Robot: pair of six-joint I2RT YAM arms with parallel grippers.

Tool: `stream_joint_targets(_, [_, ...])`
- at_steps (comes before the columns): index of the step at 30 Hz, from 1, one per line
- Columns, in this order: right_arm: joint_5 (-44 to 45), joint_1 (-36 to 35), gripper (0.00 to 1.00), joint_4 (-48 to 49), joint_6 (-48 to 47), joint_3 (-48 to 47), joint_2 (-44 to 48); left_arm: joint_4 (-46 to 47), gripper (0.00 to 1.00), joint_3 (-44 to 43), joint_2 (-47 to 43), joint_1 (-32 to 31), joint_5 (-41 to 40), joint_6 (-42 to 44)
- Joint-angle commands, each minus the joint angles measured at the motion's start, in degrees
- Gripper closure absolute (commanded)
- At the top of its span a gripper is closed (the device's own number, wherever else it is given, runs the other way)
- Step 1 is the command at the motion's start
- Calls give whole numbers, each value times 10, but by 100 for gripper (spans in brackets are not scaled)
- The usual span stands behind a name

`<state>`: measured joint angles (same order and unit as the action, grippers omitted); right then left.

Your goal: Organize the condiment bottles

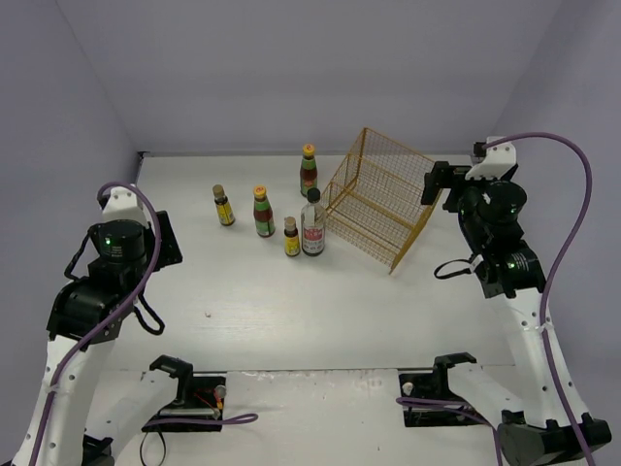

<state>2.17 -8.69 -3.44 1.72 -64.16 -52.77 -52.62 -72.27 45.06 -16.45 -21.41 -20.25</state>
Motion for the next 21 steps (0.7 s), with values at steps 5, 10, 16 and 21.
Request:
stream_joint_targets(5, [-60,-5,0,36,2,-40,-49,16,27,0,20,-3,23,-21])
stream_joint_targets(10, [-135,-56,0,66,12,-53,-108,-3,27,-2,34,-3,43,-29])
stream_joint_targets(16, [-74,-201,11,142,-2,-57,-193,-17,27,-9,44,-3,60,-38])
stream_joint_targets(21, [-94,-246,4,213,7,-46,-244,-19,27,-8,39,-3,67,-42])
